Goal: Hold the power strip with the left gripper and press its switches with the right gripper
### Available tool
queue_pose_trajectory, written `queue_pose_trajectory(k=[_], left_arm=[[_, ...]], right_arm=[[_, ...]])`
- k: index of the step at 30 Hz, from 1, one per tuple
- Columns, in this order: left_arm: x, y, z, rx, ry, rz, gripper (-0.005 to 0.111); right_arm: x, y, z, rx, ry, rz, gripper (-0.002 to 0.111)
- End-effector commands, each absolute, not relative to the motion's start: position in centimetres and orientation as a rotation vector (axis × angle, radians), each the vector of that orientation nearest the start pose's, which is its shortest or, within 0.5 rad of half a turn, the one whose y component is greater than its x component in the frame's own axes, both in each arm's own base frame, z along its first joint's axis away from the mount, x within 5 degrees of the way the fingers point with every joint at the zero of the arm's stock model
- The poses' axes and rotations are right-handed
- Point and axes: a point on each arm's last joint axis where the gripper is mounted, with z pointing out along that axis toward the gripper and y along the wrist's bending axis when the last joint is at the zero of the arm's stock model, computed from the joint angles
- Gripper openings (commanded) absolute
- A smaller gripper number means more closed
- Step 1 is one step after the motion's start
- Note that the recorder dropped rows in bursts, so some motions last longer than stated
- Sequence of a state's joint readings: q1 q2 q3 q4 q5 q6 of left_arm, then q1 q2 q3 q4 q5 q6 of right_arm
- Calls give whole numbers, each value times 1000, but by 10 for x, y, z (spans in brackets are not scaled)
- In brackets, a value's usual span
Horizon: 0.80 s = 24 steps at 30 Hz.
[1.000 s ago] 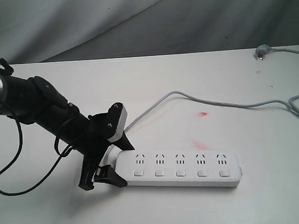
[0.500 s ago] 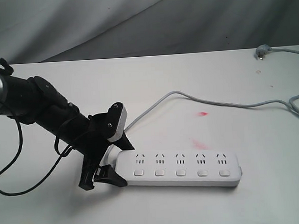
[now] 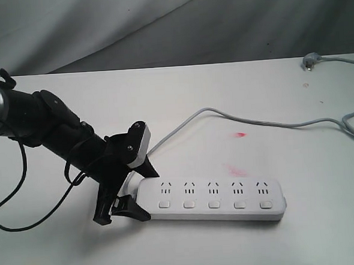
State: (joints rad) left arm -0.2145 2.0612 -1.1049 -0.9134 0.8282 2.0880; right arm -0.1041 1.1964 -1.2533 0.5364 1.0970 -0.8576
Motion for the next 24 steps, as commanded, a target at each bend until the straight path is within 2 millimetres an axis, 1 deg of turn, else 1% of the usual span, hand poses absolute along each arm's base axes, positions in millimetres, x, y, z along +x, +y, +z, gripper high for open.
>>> queue_pose_trajectory(k=[1,3,5,6,7,9,11,15,17,19,20,22,24], left_arm=[[339,-127,103,-2550,-2407,734,0],[339,-127,103,-2550,-2407,734,0],[339,-127,103,-2550,-2407,734,0],[339,-127,103,-2550,-2407,734,0],[339,-127,103,-2550,-2407,734,0],[339,-127,103,-2550,-2407,734,0],[339,-127,103,-2550,-2407,734,0],[339,-127,103,-2550,-2407,734,0],[339,-127,103,-2550,-2407,734,0],[339,-127,103,-2550,-2407,734,0],[339,-127,103,-2550,-2407,734,0],[339,-127,103,-2550,-2407,734,0],[339,-127,103,-2550,-2407,734,0]], right_arm=[[262,33,370,-905,2218,467,1],[274,42,355,-956,2251,517,9],[283,52,342,-1027,2261,551,24],[288,60,334,-1074,2258,566,37],[291,65,329,-1103,2254,571,47],[299,75,318,-1118,2259,582,71],[305,82,311,-1109,2258,610,82],[316,90,301,-1004,2274,728,84],[320,92,294,-959,2313,786,84],[328,95,285,-928,2313,782,84],[331,99,280,-945,2301,766,84],[334,109,268,-1137,2220,722,84],[337,123,256,-1257,2153,678,84]])
